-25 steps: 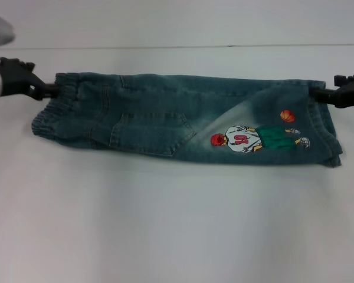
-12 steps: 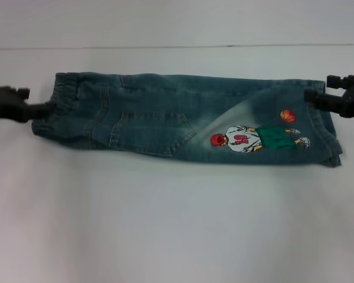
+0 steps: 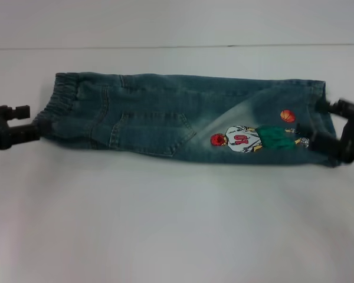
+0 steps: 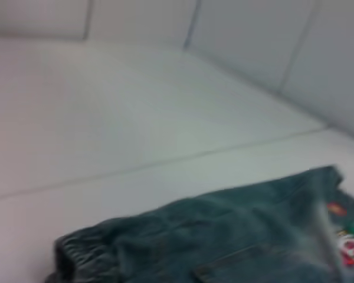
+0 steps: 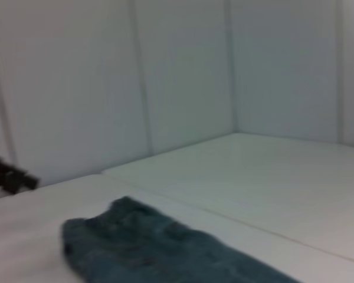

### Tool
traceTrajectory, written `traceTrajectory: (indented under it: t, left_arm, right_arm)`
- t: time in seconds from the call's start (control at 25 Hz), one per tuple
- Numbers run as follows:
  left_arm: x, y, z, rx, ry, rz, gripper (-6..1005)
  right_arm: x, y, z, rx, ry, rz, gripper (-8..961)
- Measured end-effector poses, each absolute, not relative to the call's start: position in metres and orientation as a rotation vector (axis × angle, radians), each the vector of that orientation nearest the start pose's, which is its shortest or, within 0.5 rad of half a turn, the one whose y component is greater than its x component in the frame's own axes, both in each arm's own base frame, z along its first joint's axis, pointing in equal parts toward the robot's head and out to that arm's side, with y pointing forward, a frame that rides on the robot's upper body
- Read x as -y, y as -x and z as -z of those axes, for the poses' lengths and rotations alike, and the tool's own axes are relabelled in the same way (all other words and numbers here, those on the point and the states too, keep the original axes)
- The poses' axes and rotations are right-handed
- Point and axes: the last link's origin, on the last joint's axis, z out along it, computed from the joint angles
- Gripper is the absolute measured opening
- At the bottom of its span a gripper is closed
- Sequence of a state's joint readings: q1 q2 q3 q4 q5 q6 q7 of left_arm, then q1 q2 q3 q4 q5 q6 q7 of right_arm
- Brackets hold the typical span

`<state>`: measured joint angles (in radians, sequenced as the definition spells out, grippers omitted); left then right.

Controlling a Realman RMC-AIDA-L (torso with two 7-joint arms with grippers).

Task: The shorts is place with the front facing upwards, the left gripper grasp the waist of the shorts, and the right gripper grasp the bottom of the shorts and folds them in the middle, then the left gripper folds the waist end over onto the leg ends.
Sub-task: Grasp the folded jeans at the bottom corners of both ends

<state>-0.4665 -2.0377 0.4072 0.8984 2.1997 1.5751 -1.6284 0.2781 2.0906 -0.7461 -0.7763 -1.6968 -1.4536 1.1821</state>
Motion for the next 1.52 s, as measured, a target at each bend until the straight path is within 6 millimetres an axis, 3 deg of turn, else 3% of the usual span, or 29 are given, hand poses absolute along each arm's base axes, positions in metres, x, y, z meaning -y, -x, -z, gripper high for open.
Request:
traceTrajectory:
  t: [0.12,0.32,0.64,0.68,0.96,1.52]
  left_arm:
    - [-0.318,0.318,-0.084,0.867,2.401,0.560,736]
    - [-0.312,0.325,-0.081,0.874,2.318,0.596,675]
    - [-0.341,0.332,-0.065,0.875,2.262,0.434,671]
    - [-0.354,0.332,-0.059,0.836,2.259,0.356,670]
    - [-0.376,0.334,-0.049,0.772,2.270,0.176,665]
    - [-0.372,0.353,-0.056,0.775,2.260,0.037,659]
  right_arm:
    - [-0.282,-0.314,-0.023,-0.470,2.437,-0.734,744]
    - [-0.270,-0.322,-0.008,-0.488,2.455,-0.735,744]
    - [-0.271,-0.317,-0.004,-0.474,2.480,-0.750,744]
    - [-0.271,-0.317,-0.004,-0.473,2.482,-0.752,744]
    - [-0.270,-0.314,-0.001,-0.472,2.494,-0.768,744]
    - [-0.272,-0.311,0.001,-0.479,2.502,-0.788,743]
